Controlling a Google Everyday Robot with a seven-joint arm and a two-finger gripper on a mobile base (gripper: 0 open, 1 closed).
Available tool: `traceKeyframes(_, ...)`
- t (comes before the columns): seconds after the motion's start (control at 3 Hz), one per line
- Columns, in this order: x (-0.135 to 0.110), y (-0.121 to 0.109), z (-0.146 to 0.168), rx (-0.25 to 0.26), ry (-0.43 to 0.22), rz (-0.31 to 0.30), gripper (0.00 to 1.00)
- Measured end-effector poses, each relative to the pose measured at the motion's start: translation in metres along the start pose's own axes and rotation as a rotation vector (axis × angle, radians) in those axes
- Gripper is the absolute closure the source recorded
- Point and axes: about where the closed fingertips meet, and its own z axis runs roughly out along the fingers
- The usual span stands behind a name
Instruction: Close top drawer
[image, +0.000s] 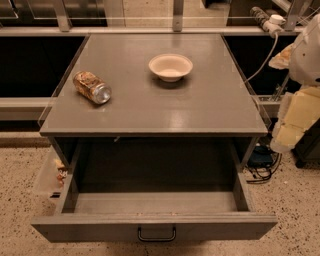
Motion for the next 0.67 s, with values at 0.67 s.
traceKeyframes(0.67,0.006,0.016,0.009,0.013,-0.033,0.005,0.00)
